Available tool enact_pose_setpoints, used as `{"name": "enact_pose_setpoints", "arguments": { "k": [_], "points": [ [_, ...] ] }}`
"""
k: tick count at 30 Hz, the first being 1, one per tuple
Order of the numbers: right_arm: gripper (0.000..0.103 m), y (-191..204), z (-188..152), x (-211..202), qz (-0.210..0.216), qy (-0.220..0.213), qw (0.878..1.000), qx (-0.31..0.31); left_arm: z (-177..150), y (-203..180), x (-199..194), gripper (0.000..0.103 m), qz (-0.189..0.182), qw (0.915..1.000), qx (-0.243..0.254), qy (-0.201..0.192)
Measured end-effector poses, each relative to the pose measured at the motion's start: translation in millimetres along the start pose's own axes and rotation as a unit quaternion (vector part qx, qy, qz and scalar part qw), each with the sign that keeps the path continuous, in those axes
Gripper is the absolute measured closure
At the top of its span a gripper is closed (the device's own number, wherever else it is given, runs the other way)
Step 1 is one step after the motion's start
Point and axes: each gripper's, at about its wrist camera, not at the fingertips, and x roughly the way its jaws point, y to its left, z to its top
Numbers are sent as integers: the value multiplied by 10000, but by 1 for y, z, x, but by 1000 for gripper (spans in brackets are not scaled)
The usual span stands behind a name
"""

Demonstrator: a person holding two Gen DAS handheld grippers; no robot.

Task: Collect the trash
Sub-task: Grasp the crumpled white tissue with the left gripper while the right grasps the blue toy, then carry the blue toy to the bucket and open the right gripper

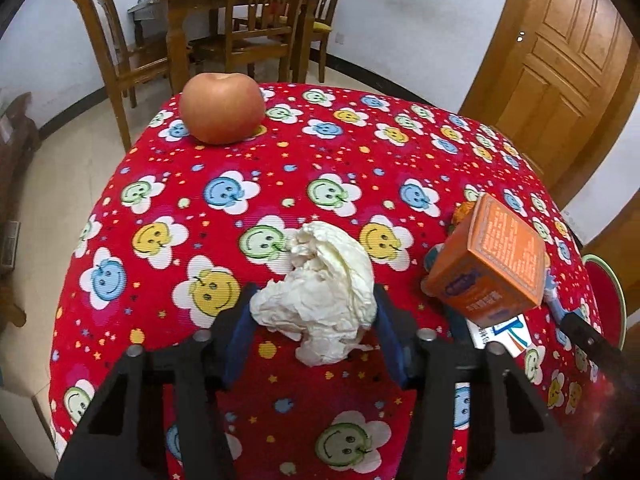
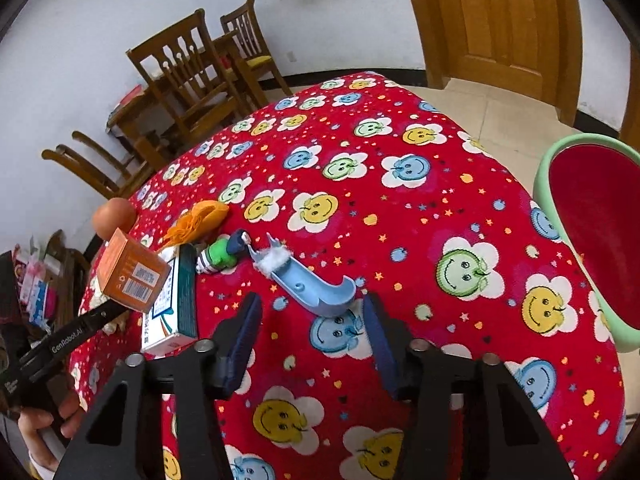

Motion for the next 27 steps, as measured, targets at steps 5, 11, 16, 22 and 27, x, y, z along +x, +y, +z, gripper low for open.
{"name": "enact_pose_setpoints", "arguments": {
  "k": [5, 11, 16, 22, 27],
  "points": [
    [79, -4, 0, 2, 60, -19, 10000, 65, -1, -2, 0, 72, -158, 9999, 9, 14],
    [86, -6, -5, -5, 129, -122, 9998, 54, -1, -1, -8, 78, -207, 9998, -33, -71],
    [86, -9, -9, -15, 168, -208, 9996, 101, -4, -1, -25, 79, -286, 9994, -63, -191],
    [86, -11, -13, -30, 236, -330, 9991, 153, -7, -7, -50, 79, -402, 9985, -32, -360],
    [86, -15, -16, -45, 294, -442, 9984, 212, -12, -18, -69, 79, -550, 9974, 62, -458]
  ]
}}
